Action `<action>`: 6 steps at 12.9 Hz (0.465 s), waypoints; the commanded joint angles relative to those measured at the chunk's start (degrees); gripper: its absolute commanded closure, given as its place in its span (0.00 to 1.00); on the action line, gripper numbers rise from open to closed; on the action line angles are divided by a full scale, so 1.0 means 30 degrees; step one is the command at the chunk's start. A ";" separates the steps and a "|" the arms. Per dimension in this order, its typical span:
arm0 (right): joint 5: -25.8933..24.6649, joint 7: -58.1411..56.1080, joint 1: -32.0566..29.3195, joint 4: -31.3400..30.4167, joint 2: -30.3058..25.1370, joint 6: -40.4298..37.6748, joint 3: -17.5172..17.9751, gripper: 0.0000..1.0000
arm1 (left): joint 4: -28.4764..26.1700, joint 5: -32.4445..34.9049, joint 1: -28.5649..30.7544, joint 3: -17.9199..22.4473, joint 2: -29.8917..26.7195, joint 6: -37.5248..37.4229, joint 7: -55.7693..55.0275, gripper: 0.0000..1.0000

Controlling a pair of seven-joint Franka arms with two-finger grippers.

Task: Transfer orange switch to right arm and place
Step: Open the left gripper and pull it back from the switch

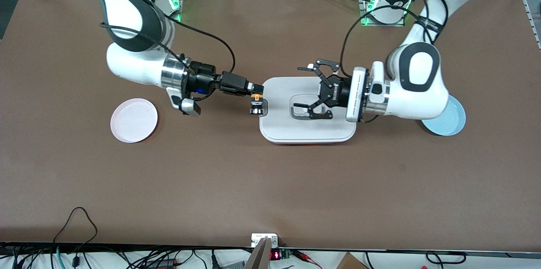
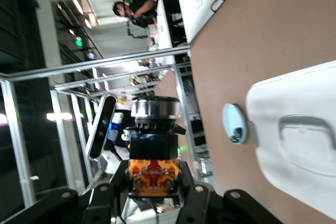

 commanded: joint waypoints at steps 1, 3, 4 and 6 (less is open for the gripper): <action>-0.3824 0.0649 -0.0809 0.0543 0.0294 -0.0989 0.0168 0.99 | 0.0209 0.2605 0.0830 -0.0006 -0.0354 -0.0808 -0.2698 0.00; -0.7717 0.1816 -0.1540 0.0543 0.0294 -0.1983 0.0168 0.99 | 0.0499 0.5063 0.1476 0.0023 -0.0208 -0.0779 -0.4540 0.00; -0.9942 0.1996 -0.2038 0.0746 0.0294 -0.2859 0.0168 0.99 | 0.0966 0.6440 0.1797 0.0052 -0.0207 -0.0837 -0.5914 0.00; -1.3462 0.2288 -0.2917 0.1331 0.0265 -0.4704 0.0168 0.99 | 0.1437 0.9486 0.2238 0.0023 -0.0266 -0.1564 -0.9542 0.00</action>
